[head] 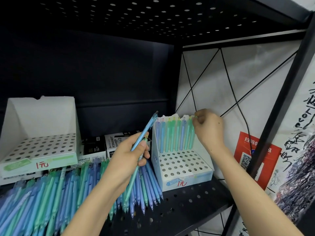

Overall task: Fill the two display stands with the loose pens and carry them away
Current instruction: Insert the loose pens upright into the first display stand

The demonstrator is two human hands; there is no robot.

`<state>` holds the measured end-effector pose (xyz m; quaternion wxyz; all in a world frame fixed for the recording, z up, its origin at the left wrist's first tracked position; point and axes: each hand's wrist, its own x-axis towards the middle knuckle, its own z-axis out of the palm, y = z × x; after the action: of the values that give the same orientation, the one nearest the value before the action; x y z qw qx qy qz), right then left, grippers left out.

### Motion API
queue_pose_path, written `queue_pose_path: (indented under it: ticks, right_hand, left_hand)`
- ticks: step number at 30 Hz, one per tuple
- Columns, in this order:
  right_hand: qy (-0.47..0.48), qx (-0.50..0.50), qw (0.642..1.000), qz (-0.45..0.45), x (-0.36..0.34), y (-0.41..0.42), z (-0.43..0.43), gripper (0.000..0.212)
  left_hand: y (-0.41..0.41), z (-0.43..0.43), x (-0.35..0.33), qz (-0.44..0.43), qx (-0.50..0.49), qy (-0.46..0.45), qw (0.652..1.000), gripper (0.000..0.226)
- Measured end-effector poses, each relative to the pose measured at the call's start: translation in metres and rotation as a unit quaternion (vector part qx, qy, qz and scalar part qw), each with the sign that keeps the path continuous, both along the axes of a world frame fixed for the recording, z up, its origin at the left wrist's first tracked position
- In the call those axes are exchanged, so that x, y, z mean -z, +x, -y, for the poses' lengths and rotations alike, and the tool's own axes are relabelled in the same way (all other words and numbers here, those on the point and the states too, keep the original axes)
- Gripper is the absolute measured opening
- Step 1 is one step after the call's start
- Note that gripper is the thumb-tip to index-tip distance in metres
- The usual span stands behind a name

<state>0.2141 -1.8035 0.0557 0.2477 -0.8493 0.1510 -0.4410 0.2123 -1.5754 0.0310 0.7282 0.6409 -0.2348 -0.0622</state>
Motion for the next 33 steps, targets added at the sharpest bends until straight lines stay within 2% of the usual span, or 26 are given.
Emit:
queue_pose_path:
  ticks: [6, 11, 21, 25, 27, 30, 33]
  right_hand:
    - [-0.063, 0.043, 0.993, -0.093, -0.006, 0.007, -0.001, 0.028]
    - [-0.113, 0.081, 0.983, -0.117, -0.005, 0.007, -0.003, 0.032]
    - [-0.031, 0.018, 0.99, -0.133, -0.01, 0.009, 0.003, 0.033]
    - [0.002, 0.021, 0.996, -0.086, -0.002, 0.008, -0.001, 0.033]
    - [0.017, 0.036, 0.997, -0.064, 0.002, 0.007, -0.004, 0.026]
    - [0.037, 0.057, 0.996, -0.05, 0.003, 0.006, -0.009, 0.016]
    - [0.034, 0.075, 0.996, -0.047, 0.003, 0.006, -0.01, 0.016]
  left_hand:
    - [0.0, 0.001, -0.001, -0.01, -0.002, -0.007, 1.0, 0.025]
    - [0.001, 0.0, -0.002, -0.03, -0.002, -0.034, 0.999, 0.027]
    - [0.001, -0.001, -0.002, -0.053, 0.006, -0.063, 0.997, 0.026]
    - [0.0, 0.0, -0.001, -0.05, 0.008, -0.06, 0.997, 0.027]
    - [0.001, 0.0, 0.0, -0.049, 0.008, -0.06, 0.997, 0.028]
    - [0.001, 0.001, 0.002, -0.042, 0.009, -0.057, 0.997, 0.029]
    - [0.002, 0.002, 0.003, -0.042, 0.011, -0.057, 0.997, 0.029]
